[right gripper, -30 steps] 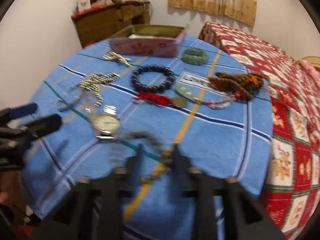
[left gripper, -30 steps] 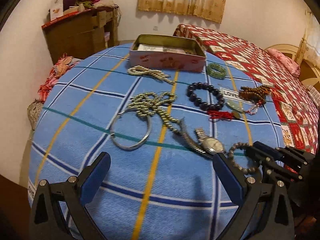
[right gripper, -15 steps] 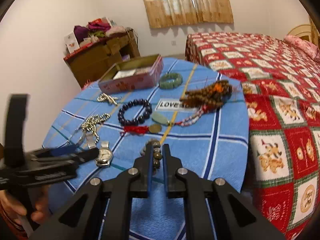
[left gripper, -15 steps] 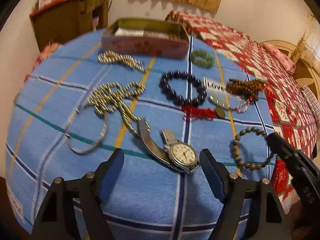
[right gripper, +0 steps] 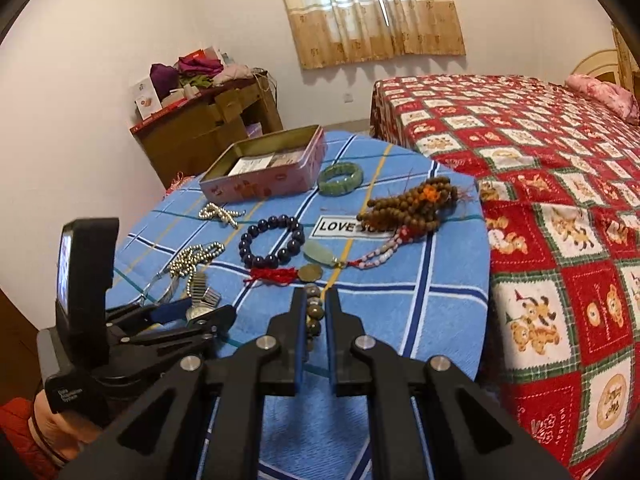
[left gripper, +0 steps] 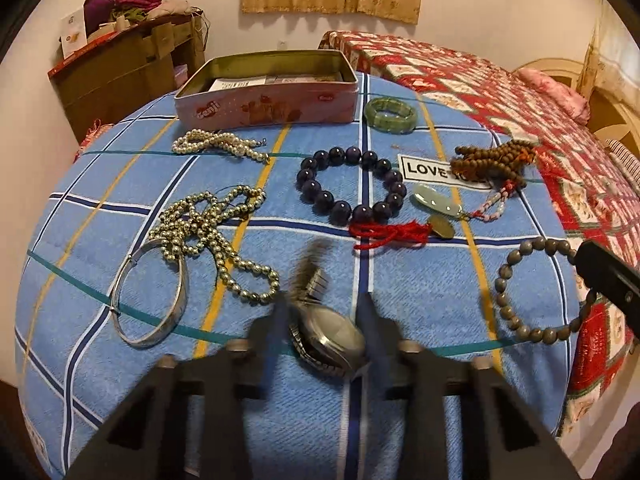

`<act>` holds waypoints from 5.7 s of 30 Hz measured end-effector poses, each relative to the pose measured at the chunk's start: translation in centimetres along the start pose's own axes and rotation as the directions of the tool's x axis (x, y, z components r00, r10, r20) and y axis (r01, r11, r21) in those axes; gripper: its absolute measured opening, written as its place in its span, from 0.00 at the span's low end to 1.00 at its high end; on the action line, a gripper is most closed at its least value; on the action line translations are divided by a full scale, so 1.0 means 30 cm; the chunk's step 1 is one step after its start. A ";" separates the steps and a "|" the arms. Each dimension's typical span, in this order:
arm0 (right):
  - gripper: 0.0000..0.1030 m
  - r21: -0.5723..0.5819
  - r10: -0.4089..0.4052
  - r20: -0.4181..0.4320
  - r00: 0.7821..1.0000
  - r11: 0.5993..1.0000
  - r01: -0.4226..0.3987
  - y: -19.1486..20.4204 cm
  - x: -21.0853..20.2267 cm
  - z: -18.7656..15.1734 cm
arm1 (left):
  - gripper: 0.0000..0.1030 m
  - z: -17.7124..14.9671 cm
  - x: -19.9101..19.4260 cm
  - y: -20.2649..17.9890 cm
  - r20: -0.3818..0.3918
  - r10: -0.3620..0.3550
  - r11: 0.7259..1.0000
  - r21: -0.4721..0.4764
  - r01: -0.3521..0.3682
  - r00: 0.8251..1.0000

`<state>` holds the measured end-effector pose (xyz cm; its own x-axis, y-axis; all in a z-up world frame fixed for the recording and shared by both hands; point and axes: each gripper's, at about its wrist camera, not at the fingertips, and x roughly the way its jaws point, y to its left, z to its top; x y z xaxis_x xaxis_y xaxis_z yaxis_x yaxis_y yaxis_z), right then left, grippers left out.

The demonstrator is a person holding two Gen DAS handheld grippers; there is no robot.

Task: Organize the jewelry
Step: 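Lift the silver watch with the left tool while the right tool lifts the grey bracelet, then lower the watch into the pink tin with the left tool while the right tool drops the grey bracelet in, then move the left tool to the silver bangle while the right tool reaches the gold bead chain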

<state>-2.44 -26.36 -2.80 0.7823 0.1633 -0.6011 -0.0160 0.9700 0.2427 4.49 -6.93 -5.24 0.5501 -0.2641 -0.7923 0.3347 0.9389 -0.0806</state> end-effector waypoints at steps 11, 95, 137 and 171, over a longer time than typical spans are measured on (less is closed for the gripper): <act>0.10 -0.009 0.013 0.059 0.998 1.000 -0.013 0.027 -0.033 0.107 | 0.06 0.058 -0.192 0.089 0.158 -0.129 0.991 -0.023 0.134 0.979; 0.10 0.158 0.122 0.032 0.992 0.979 -0.125 0.106 0.691 0.549 | 0.36 0.678 0.309 0.301 0.187 -0.003 1.000 -0.023 0.007 0.982; 0.68 -0.016 -0.064 0.058 0.996 0.998 0.065 0.178 0.168 0.166 | 0.78 0.108 -0.147 0.403 0.178 0.285 0.957 -0.112 -0.269 0.942; 0.53 -0.086 0.028 -0.044 0.999 0.996 -0.032 0.259 0.153 0.018 | 0.57 -0.051 -0.104 0.364 0.076 0.100 0.994 -0.044 -0.097 0.992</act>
<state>1.36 -18.16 -3.25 0.7531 0.1983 -0.6273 -0.0943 0.9762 0.1953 5.25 4.50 -4.57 0.6370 -0.1849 -0.7484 0.2462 0.9688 -0.0298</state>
